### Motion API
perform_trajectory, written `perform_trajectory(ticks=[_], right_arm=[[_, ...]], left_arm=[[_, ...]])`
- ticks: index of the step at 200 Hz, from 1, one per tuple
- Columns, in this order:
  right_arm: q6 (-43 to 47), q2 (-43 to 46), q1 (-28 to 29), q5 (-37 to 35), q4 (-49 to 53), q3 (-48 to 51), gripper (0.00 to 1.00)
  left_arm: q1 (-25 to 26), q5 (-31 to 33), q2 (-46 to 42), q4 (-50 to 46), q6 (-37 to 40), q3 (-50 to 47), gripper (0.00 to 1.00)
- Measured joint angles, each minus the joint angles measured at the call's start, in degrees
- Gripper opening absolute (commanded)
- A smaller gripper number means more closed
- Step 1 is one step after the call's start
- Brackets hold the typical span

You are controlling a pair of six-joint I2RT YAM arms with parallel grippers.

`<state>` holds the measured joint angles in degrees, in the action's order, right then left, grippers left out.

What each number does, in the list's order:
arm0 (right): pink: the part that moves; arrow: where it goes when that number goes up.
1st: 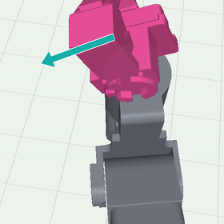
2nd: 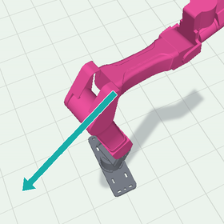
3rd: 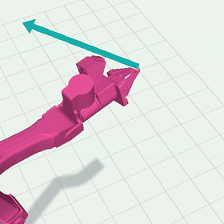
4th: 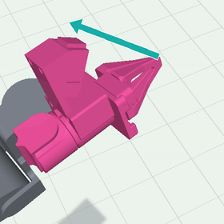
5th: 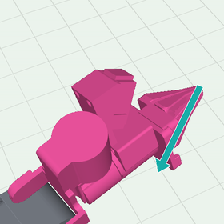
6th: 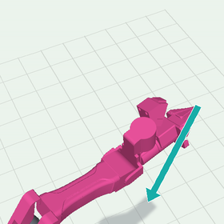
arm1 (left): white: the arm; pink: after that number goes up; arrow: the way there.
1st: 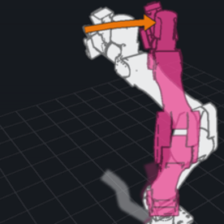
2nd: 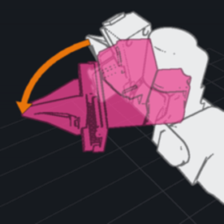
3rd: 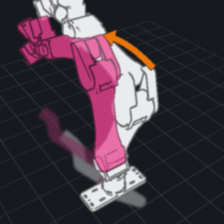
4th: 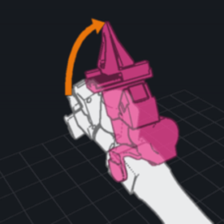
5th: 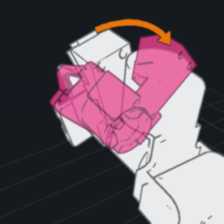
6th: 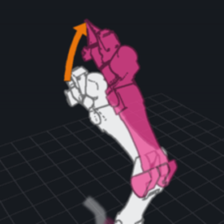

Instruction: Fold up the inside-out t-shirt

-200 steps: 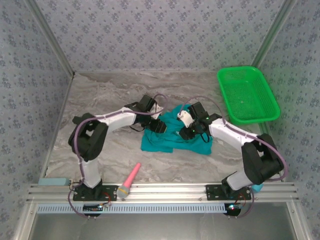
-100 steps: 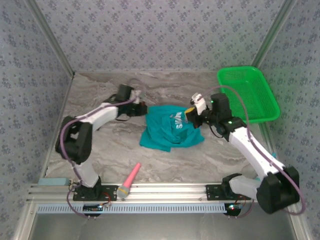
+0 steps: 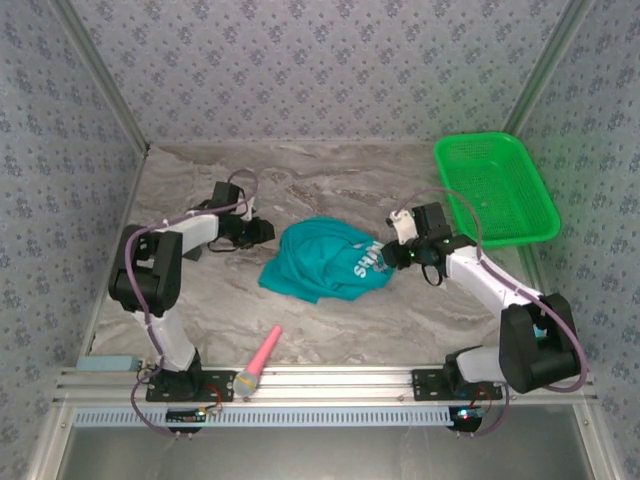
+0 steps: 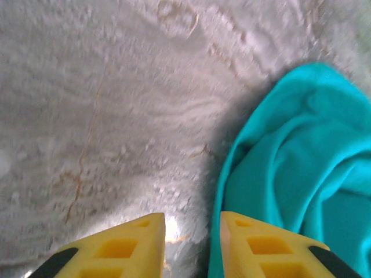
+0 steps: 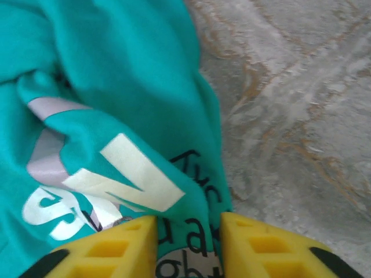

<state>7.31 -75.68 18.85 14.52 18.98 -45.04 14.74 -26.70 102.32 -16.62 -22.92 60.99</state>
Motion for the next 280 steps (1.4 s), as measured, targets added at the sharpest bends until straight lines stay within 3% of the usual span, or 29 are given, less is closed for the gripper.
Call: perform_trajectory(ticks=[27,54,74,106,119,135,146,180,220,230,246,253,263,268,280], right_arm=[[5.7,2.0,6.3,-0.9,3.2,-3.4,0.47],[9.7,1.6,9.6,-1.3,2.3,-7.9,0.51],[10.3,-1.4,9.5,-1.8,-0.6,-8.8,0.52],[10.6,-7.7,9.2,-1.6,-2.0,-8.8,0.49],[11.0,-9.4,9.1,-0.6,-2.1,-8.8,0.39],[11.6,-10.7,9.0,0.4,-1.9,-8.8,0.11],[11.8,-10.8,8.9,0.9,-1.9,-8.7,0.00],[9.4,-5.3,5.0,4.3,-3.9,-6.1,0.00],[5.4,8.5,-2.4,2.6,-2.5,-6.5,0.00],[4.9,9.2,-2.8,1.2,-2.3,-6.2,0.13],[3.9,7.8,-2.2,-1.3,-2.4,-4.0,0.14],[3.5,6.5,-1.6,-2.5,-2.3,-2.5,0.20],[3.0,4.7,-0.5,-4.6,-1.4,-0.5,0.34],[2.9,3.8,0.2,-5.5,-0.7,0.3,0.37],[3.3,2.8,2.3,-7.4,0.8,1.3,0.41]], left_arm=[[5.6,1.0,-7.4,-4.1,2.6,0.2,0.47],[11.7,-5.1,-12.0,-1.3,3.8,1.6,0.50],[14.4,-7.8,-9.2,0.0,4.4,4.4,0.49],[17.0,-9.2,2.2,-0.9,5.8,11.4,0.40],[17.6,-9.8,5.9,-1.5,5.9,12.1,0.33],[17.7,-9.9,8.3,-2.8,5.9,12.2,0.01],[17.6,-10.0,8.6,-3.9,6.6,12.2,0.00],[14.6,-12.0,4.0,-5.2,6.4,12.3,0.00],[2.8,-14.0,-12.0,-0.1,3.3,6.4,0.00],[0.2,-13.5,-14.6,1.8,2.2,3.5,0.00],[-1.0,-12.6,-14.5,5.6,0.7,-1.7,0.03],[-0.7,-12.5,-13.0,6.7,0.1,-3.9,0.05],[-0.3,-12.2,-9.9,7.7,-0.8,-7.0,0.18],[0.0,-12.0,-8.3,7.9,-1.2,-8.2,0.24],[0.7,-11.5,-5.2,7.6,-1.9,-10.5,0.29]])
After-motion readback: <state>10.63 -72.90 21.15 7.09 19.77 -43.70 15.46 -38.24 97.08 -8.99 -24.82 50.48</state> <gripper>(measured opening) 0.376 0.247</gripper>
